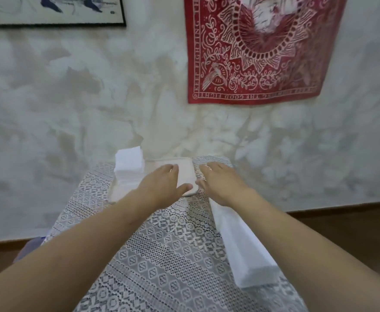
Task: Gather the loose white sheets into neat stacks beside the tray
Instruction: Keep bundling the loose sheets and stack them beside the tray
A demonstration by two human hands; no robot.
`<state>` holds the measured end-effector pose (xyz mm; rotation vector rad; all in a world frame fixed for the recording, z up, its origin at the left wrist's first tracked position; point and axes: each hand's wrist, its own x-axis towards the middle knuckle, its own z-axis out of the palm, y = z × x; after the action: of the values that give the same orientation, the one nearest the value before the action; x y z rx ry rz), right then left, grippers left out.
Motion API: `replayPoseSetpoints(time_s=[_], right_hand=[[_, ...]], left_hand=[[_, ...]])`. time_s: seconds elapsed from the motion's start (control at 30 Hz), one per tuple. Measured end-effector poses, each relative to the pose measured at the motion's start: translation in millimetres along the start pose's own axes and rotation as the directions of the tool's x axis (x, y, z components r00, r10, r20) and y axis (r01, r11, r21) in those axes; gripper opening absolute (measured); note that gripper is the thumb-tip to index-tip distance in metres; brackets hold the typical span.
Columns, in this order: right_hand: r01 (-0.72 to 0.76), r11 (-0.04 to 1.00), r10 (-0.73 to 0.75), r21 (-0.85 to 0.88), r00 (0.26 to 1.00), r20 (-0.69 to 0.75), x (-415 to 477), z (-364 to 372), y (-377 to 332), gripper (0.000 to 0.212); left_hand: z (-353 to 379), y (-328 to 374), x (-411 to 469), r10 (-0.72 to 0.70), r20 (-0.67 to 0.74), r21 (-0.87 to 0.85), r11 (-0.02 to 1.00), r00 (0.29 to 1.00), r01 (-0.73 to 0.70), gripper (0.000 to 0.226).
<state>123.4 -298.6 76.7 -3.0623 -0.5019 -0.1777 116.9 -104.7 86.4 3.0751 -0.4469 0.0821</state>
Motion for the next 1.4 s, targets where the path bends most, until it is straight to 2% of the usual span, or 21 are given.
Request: replayPoseSetpoints(time_s=[0.23, 0.43, 0.53, 0.6, 0.73, 0.83, 0.93, 1.0, 1.13, 1.33, 1.4], right_hand=[[-0.059, 0.997, 0.058, 0.047, 0.998, 0.023, -23.3, 8.8, 75.9, 0.050], [-0.045, 0.999, 0.043, 0.019, 0.993, 0.114, -37.0, 29.7, 107.6, 0.042], [-0.103, 0.985, 0.082, 0.136, 0.985, 0.149, -39.8, 38.7, 110.5, 0.043], [-0.182, 0.949, 0.125, 0.256, 0.967, 0.222, -39.2, 44.7, 113.5, 0.044], [-0.361, 0.760, 0.185, 0.541, 0.917, 0.352, -37.6, 51.7, 115.4, 0.047], [-0.491, 0.536, 0.214, 0.687, 0.866, 0.452, -32.0, 55.9, 117.0, 0.041], [-0.601, 0.278, 0.210, 0.750, 0.800, 0.563, -31.2, 54.9, 112.1, 0.045], [-0.630, 0.179, 0.194, 0.756, 0.776, 0.601, -31.9, 55.1, 111.0, 0.044], [-0.645, 0.055, 0.149, 0.762, 0.760, 0.632, -30.0, 49.8, 109.0, 0.045], [-0.643, 0.060, 0.113, 0.764, 0.764, 0.635, -31.0, 45.3, 103.1, 0.039], [-0.611, 0.039, 0.116, 0.791, 0.789, 0.604, -31.7, 46.7, 101.0, 0.031]], left_hand=[[31.5, 75.3, 34.9, 0.058, 0.105, -0.080, 0.996, 0.993, -0.049, 0.074], [61.6, 95.2, 47.0, 0.005, 0.167, -0.016, 1.000, 0.986, -0.002, 0.066], [66.6, 96.0, 45.1, -0.002, 0.146, -0.033, 0.999, 0.989, 0.007, 0.072], [69.8, 97.1, 43.6, -0.011, 0.143, -0.061, 0.998, 0.990, 0.020, 0.076], [77.5, 96.6, 39.7, -0.021, 0.104, -0.114, 0.993, 0.994, 0.033, 0.078], [80.3, 95.6, 37.6, -0.030, 0.097, -0.155, 0.987, 0.995, 0.044, 0.078], [81.3, 93.6, 34.5, -0.026, 0.082, -0.183, 0.982, 0.996, 0.041, 0.077], [81.0, 93.3, 32.4, -0.023, 0.081, -0.198, 0.979, 0.996, 0.039, 0.076], [83.9, 87.9, 31.0, -0.018, 0.058, -0.268, 0.963, 0.998, 0.033, 0.075], [86.5, 80.2, 24.6, -0.021, 0.023, -0.339, 0.940, 1.000, 0.028, 0.076], [86.9, 79.6, 22.0, -0.030, 0.012, -0.419, 0.907, 0.999, 0.032, 0.075]])
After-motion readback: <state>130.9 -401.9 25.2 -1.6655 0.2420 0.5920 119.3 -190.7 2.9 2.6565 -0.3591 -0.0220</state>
